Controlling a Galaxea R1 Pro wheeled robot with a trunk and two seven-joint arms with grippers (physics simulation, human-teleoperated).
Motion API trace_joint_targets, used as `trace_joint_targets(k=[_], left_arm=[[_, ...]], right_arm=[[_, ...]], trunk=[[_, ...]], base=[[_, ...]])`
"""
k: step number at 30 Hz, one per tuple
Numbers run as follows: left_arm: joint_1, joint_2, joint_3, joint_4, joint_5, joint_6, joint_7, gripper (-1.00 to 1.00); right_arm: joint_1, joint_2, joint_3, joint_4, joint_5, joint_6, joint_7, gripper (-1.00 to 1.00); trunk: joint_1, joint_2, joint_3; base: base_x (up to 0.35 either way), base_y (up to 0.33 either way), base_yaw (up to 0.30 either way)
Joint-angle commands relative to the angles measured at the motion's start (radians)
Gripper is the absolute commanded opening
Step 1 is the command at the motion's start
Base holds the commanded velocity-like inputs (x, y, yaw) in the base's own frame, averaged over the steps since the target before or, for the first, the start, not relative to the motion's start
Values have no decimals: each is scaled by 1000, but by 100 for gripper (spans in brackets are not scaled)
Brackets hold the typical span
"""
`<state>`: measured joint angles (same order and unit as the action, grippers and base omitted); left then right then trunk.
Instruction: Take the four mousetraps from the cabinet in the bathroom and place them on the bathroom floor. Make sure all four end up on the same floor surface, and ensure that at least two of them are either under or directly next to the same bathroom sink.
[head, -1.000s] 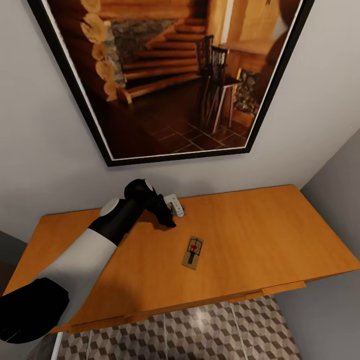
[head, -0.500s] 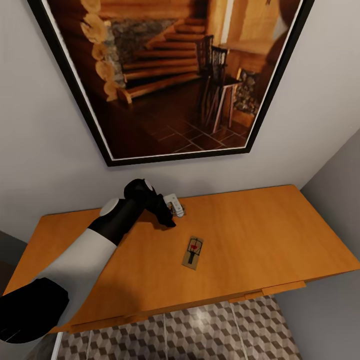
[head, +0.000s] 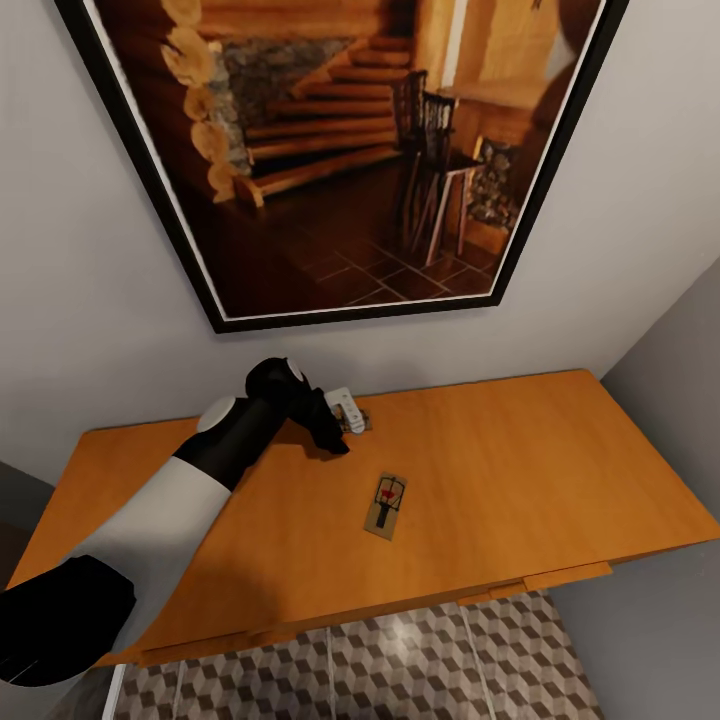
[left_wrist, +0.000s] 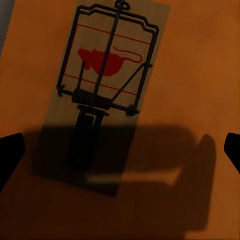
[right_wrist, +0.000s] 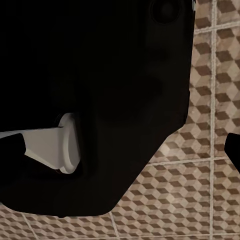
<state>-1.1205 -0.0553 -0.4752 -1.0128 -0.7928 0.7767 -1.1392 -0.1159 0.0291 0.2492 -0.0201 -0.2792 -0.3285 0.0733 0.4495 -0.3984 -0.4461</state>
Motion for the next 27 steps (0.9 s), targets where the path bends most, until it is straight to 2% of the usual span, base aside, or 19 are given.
trace_joint_targets(k=[1,12,27], left_arm=[[-1,0,0,-1,-8,7,-8,100],[-1,0,0,-1,-8,7,-8,100],[-1,0,0,-1,-9,7,-8,100]], right_arm=[[-1,0,5,2,-11,-4,5,100],[-1,0,5,1,-11,-4,5,100],[-1,0,5,1,-11,-4,5,100]], trunk=[[1,-2,-1],[1,-2,-3],[1,-2,-19]], base=[[0,0,0],[0,0,0],[0,0,0]])
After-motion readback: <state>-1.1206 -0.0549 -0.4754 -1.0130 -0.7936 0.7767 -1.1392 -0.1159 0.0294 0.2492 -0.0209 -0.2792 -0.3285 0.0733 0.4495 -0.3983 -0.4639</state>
